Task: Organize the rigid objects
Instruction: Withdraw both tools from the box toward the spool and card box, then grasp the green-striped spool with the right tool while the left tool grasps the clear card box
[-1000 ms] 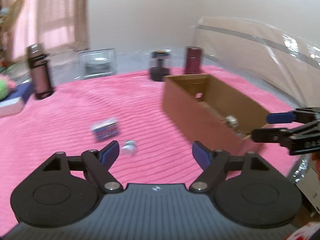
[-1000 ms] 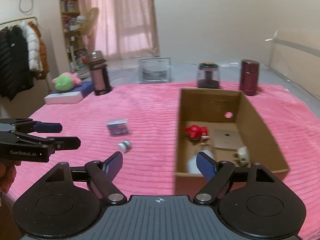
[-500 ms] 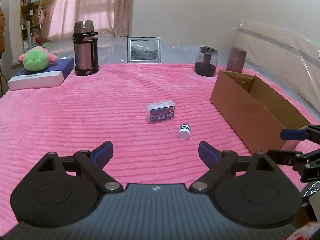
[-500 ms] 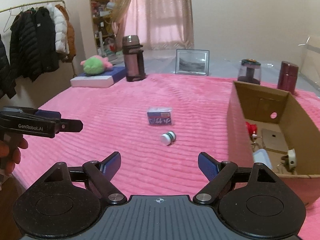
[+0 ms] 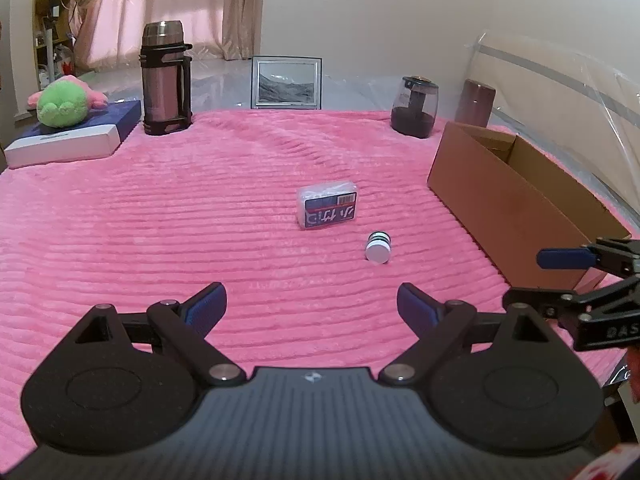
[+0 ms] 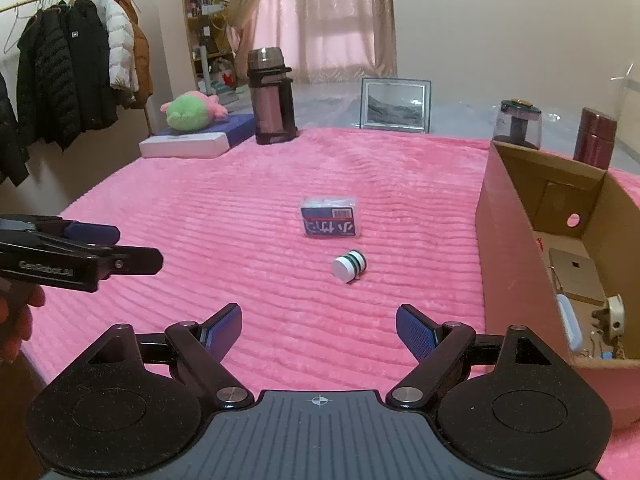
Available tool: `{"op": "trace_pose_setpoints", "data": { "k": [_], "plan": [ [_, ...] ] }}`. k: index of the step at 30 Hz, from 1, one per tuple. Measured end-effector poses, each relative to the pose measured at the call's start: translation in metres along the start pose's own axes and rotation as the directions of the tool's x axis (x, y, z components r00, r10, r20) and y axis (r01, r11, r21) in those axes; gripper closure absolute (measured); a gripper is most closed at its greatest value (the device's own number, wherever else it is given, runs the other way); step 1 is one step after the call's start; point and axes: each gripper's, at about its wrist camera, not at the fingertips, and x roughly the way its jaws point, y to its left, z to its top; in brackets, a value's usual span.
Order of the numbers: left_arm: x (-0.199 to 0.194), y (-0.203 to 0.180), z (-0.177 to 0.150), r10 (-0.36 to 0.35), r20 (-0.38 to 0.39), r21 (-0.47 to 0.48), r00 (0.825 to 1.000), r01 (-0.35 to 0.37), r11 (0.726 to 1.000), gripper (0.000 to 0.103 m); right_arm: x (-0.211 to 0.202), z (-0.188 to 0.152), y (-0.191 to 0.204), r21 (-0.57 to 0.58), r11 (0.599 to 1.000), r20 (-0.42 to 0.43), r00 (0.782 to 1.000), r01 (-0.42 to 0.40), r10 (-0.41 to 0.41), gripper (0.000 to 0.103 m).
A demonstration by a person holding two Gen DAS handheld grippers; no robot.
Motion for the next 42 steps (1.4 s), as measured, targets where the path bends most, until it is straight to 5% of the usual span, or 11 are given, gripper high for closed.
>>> {"op": "trace_pose_setpoints", "data": {
  "k": [15,22,30,36,42],
  "plan": [
    [0.071,0.025,0.013,-0.073,0.047,0.054,0.996,0.070,0.996,0.013,0.098,0.011,-0.033,-0.076,0.997,-0.009,1.000,-0.014,0.013,0.023],
    [0.115,0.032,0.018,-0.093,0.016,0.075,0.996,0.091,0.993,0.013,0.151,0.014,-0.047,-0.115,0.992,-0.039,0.998,-0.048,0.043,0.043],
    [0.152,0.036,0.021,-0.111,-0.026,0.051,0.993,0.113,0.992,0.014,0.200,0.015,-0.059,-0.147,0.988,-0.086,0.996,-0.048,0.036,0.053],
    [0.166,0.035,0.021,-0.118,-0.040,0.048,0.992,0.120,0.992,0.014,0.212,0.015,-0.057,-0.164,0.983,-0.079,0.994,-0.083,0.070,0.070],
    [0.172,0.035,0.020,-0.115,-0.049,0.041,0.992,0.117,0.992,0.014,0.214,0.020,-0.053,-0.156,0.982,-0.080,0.993,-0.102,0.090,0.074]
  ]
}}
